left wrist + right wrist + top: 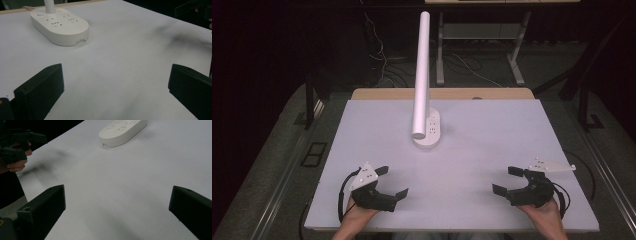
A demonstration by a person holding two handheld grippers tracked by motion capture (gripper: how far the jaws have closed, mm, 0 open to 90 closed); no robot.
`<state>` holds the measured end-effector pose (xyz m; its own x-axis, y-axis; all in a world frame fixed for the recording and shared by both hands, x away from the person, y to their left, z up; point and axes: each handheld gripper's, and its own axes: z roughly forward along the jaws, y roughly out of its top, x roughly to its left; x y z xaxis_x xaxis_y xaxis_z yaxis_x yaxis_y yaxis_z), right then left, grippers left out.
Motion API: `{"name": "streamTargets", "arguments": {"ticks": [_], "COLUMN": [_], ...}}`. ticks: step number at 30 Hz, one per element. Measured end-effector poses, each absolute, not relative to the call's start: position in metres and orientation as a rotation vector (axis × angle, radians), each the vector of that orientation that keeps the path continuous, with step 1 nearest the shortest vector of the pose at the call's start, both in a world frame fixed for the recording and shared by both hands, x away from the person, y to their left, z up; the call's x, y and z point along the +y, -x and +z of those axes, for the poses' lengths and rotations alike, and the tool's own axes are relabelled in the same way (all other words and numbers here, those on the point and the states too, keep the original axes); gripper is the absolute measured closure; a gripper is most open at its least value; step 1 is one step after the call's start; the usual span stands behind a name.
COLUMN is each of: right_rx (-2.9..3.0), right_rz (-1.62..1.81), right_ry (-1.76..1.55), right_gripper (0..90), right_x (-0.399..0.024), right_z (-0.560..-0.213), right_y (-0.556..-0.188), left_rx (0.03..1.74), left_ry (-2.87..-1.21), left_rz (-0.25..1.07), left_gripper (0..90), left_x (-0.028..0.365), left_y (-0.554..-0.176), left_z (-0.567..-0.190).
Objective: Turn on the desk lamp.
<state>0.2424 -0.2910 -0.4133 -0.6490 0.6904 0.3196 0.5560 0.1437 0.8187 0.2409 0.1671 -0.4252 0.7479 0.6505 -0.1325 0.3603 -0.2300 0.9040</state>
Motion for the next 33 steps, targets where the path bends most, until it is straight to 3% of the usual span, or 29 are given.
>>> {"name": "streamTargets", "arguments": {"ticks": [33], "right_rx": [2.315], "right_rz": [1.514], "right_ry": [-1.259], "right_gripper": [0.2], "right_x": [-0.2907], "right_z": [-0.4168], "right_y": [-0.2469], "left_rx": [0.775], "left_ry": [-1.859], "left_rz": [0.333], "left_gripper": [0.0], "left_x": [0.1660], "left_y": [-0.2399], "left_z": [-0.4254]}}
